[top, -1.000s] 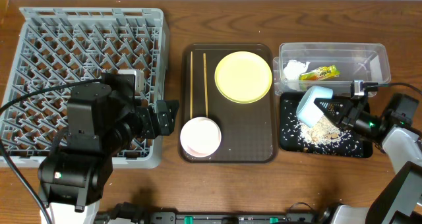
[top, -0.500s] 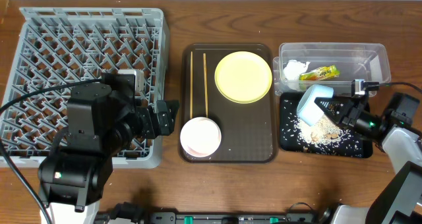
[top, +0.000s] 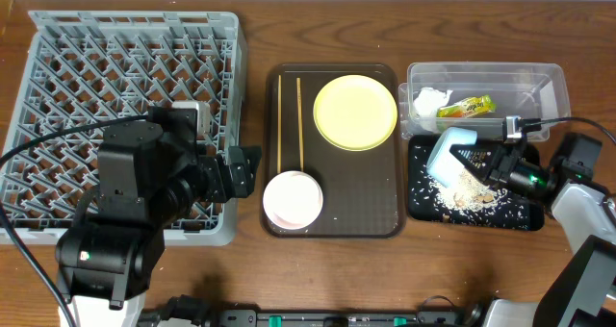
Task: Sort waste into correct bins and load items into the dishwasher
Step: 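Tip the light-blue bowl over the black tray to dump the rice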
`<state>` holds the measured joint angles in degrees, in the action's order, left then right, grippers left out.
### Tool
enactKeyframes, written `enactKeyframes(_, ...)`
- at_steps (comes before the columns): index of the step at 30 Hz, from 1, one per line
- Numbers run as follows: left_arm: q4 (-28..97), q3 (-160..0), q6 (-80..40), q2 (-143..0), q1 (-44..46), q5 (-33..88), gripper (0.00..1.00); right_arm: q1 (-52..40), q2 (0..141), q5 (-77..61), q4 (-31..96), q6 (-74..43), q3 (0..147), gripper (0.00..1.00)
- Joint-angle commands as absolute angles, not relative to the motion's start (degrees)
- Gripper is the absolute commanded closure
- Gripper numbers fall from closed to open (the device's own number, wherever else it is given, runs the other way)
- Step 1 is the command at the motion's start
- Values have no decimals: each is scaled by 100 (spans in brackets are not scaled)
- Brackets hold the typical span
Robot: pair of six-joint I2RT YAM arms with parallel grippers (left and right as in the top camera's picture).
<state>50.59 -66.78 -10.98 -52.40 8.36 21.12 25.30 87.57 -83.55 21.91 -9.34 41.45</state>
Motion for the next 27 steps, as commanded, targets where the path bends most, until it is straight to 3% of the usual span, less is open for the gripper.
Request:
enactKeyframes(1,5054,-6761,-1170,-5242,845,2204,0,2346,8652,-8414,2097,-856,4145,99)
enactKeyframes(3,5054,-6761,-1170,-5242,845,2204,1,2327,8654,-7791,2115,-1240,4145,99)
enactKeyframes(6,5054,-6761,-1170,-5242,845,2204,1,2318,8650,-8436,1988,-792,4145,99)
enactKeyframes(9,5054,-6761,-1170,-5242,845,2204,0,2324,8650,-7913,1992,-1227,4145,99)
enactKeyframes(12,5054,-6761,-1170,-5240,845,2204,1,2283,8650,-8672,1752,-921,4145,99)
enactKeyframes(15,5057,-6761,-1170,-5242,845,2204,0,2263,8650,-7953,1809,-1638,4145,99)
enactKeyframes(20,5054,-6761,-1170,-5242,845,2204,0,2244,8578,-8525,1221,-1236,4147,99)
enactKeyframes(22,5054,-6761,-1170,-5242,845,2204,0,2246,8573,-7957,1232,-2093,4147,99)
enactKeyframes(25,5057,-6761,-1170,-5242,845,2204,1,2154,8565,-8783,757,-1826,4147,99)
enactKeyframes(27,5054,-6761,-1170,-5242,845,2204,0,2053,8554,-8278,805,-2523,4147,99)
